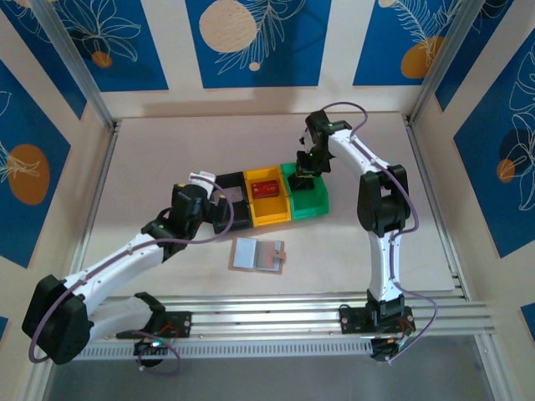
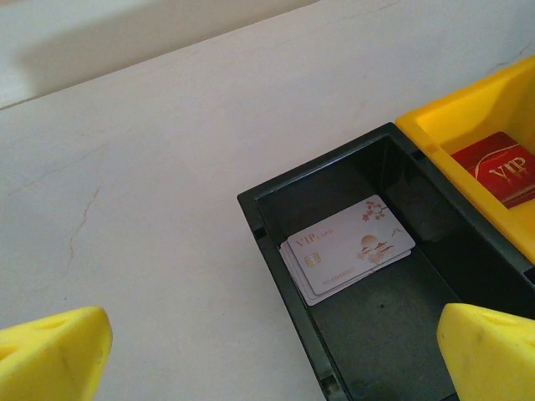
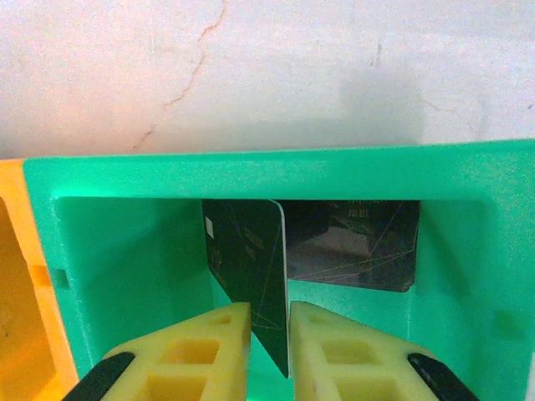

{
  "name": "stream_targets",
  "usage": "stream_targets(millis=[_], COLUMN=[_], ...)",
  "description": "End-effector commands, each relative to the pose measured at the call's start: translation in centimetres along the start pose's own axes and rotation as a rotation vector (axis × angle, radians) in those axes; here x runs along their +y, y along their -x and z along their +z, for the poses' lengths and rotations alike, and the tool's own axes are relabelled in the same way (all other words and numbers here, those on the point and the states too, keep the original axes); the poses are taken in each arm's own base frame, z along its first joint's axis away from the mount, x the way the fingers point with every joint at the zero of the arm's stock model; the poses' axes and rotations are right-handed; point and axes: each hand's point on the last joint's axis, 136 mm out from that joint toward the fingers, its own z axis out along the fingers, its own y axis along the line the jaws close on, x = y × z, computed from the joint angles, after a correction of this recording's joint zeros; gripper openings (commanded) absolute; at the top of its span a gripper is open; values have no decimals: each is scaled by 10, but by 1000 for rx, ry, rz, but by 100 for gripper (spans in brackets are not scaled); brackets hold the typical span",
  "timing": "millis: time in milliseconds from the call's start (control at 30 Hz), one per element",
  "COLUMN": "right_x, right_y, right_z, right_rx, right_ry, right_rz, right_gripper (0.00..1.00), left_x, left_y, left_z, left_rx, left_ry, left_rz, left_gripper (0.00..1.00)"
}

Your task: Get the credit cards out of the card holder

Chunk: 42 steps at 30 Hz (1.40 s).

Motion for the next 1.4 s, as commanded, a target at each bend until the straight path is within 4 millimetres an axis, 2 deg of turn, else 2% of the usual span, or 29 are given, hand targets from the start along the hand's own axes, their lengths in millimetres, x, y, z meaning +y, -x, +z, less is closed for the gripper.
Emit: stream_targets(millis=[0,233,533,667,867,1000,1100,1367], right_x=[-1,-1,5,15,54,78,92,113], right_y=[-2,1,9,12,8,-9,-29,-101], right_z=[-7,-16,-39,-61,-115,-140,-148,-136], right_rx=[10,-10,-72,-125,-251,-306,-316,-260], right_ry=[-22,-31,-27,-6,91,159,217,360], right_rz=[18,27,29,20,-21,-43,-52,-53], right_gripper=[21,21,21,21,21,21,21,20], left_x=[-5,-5,-5,-6,-8,-13,-19,-38], left_y=[10,10,10,10,7,5,5,17], left_z=[-1,-1,-1,-1,1,1,0,-14], left_rx=[-20,-19,-19,-18,-1,22,37,29], left_ry=[-16,-19,-20,-20,-29,-57,-94,-228], left_rz=[5,6,6,6,12,18,29,-32], left_gripper=[100,100,100,100,100,100,100,100])
